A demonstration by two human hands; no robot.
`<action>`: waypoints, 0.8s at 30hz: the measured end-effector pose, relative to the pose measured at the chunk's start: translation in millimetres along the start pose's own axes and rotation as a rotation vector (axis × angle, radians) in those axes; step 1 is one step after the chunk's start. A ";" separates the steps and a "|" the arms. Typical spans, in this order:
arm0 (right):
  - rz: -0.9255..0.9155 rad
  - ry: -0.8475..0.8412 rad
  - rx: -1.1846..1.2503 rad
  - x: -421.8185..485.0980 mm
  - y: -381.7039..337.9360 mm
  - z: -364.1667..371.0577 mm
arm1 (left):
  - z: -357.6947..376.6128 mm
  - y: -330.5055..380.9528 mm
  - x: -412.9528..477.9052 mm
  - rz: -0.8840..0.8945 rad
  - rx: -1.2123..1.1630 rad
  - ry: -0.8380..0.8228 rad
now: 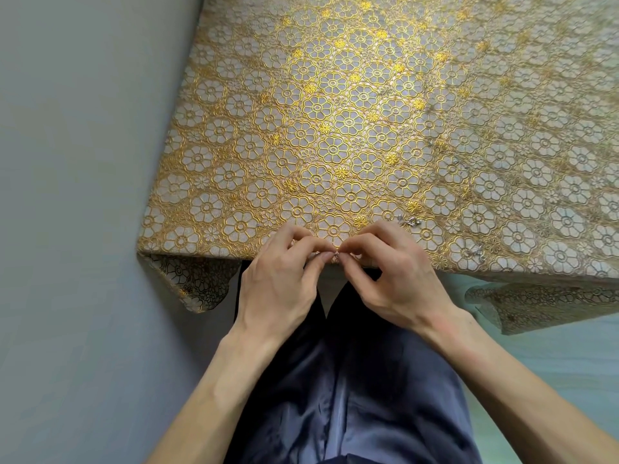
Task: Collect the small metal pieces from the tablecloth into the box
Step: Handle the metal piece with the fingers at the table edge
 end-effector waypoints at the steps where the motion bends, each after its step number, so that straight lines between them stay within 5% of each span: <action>1: -0.004 -0.003 -0.001 0.1 -0.3 0.4 | -0.2 0.8 0.0 0.003 0.000 -0.001; 24: -0.008 0.056 -0.033 -5.4 1.0 0.7 | -4.3 3.3 -15.8 -0.100 0.000 0.050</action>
Point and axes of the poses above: each hand's wrist, its own x-axis towards the middle knuckle, its own z-axis out of the palm, y = z × x, the point moved 9 cm from there along x, towards the middle knuckle
